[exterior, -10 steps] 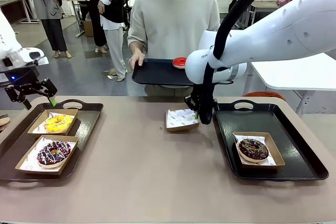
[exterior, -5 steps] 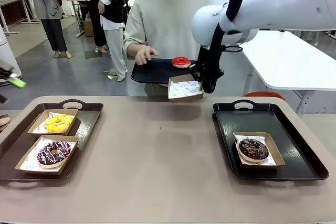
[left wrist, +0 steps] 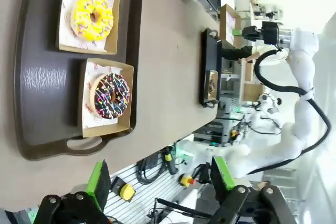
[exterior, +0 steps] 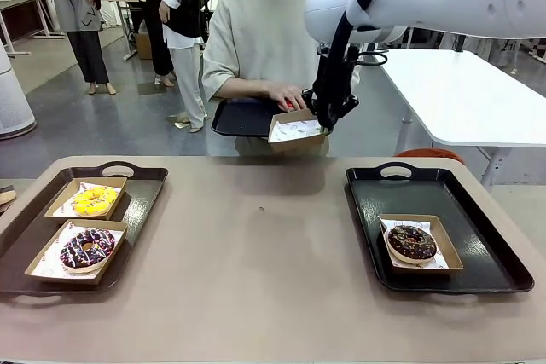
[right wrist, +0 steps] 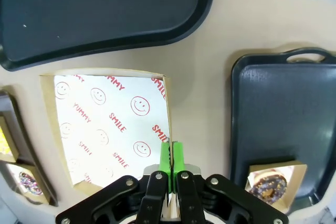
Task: Individually package the donuts and arrange them on the tray.
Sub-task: Place the picked Paper togo box on the Handle tray while simultaneously picking up another Paper togo box from the table with the other hand.
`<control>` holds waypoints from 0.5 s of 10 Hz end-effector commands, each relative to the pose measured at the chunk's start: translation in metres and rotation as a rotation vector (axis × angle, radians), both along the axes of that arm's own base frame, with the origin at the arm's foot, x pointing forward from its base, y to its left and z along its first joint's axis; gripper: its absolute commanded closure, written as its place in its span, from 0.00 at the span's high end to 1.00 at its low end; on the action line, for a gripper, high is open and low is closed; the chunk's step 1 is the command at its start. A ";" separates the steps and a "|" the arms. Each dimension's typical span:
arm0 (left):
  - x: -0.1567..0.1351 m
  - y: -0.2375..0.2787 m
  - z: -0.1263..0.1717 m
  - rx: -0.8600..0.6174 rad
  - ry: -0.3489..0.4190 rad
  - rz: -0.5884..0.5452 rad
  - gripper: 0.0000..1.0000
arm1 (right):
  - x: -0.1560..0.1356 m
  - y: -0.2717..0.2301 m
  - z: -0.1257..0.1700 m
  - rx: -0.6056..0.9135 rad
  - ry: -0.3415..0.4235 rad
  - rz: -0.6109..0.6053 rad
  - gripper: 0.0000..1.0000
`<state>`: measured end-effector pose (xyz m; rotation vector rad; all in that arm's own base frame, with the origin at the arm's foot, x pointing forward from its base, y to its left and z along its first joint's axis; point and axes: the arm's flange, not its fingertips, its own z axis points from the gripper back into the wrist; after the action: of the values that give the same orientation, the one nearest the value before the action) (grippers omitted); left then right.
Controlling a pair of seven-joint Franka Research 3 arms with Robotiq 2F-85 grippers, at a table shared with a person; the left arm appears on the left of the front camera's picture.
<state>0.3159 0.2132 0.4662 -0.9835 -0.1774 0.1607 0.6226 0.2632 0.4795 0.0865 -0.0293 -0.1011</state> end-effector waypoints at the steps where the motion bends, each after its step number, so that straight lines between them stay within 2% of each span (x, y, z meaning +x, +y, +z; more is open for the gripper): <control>1: 0.007 0.016 -0.018 -0.079 -0.005 -0.005 1.00 | 0.015 0.012 -0.001 -0.046 0.022 -0.030 0.00; 3: 0.012 0.035 -0.034 -0.131 0.064 0.001 1.00 | 0.019 0.010 -0.008 -0.039 0.048 -0.043 0.00; 4: 0.011 0.040 -0.036 -0.148 0.068 0.019 1.00 | 0.020 0.009 -0.009 -0.039 0.052 -0.049 0.00; 5: 0.008 0.045 -0.038 -0.157 0.058 0.027 1.00 | 0.009 0.007 -0.011 -0.009 0.041 -0.012 0.00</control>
<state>0.3243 0.2469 0.4218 -1.0989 -0.0932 0.2432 0.6343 0.2697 0.4650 0.0724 0.0178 -0.1203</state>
